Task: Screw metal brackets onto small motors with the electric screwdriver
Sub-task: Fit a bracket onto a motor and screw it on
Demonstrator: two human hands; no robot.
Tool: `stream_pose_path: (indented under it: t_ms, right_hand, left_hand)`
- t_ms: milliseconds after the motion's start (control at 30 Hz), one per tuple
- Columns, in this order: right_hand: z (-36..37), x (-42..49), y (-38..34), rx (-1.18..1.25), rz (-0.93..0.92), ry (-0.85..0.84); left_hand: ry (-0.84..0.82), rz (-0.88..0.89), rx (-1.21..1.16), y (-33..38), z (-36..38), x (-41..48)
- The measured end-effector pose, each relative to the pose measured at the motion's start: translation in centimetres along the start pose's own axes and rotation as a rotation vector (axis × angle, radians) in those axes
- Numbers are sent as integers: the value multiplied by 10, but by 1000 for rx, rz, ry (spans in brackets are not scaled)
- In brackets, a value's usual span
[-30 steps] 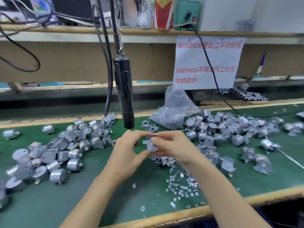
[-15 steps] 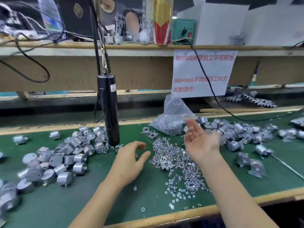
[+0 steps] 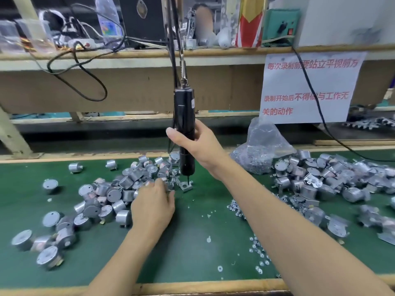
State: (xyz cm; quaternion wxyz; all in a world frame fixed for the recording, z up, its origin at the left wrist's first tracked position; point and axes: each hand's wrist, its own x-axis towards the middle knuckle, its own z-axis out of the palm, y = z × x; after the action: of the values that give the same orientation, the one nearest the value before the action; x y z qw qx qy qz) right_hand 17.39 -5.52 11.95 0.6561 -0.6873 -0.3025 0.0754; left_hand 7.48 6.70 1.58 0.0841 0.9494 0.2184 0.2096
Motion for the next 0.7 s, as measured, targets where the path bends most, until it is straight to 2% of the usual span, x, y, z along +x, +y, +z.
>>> stream_pose_path:
  t_ms: [100,267,500,567,700]
  right_hand:
    - [2,16,4,-57,-48,109]
    - [-7,16,17,-30,-104,198]
    - [-26,6,27,27,-140,195]
    - [-29,2,30,70,-138,183]
    - [-35,0,34,143,-131,171]
  left_hand:
    - [27,23,181,-8,0,15]
    - [-120,29,297,-11,8,36]
    - [-113,30,263,-7,12,38]
    - [-68,14,237,-3,12,35]
    - [106,30,11,10,9,28]
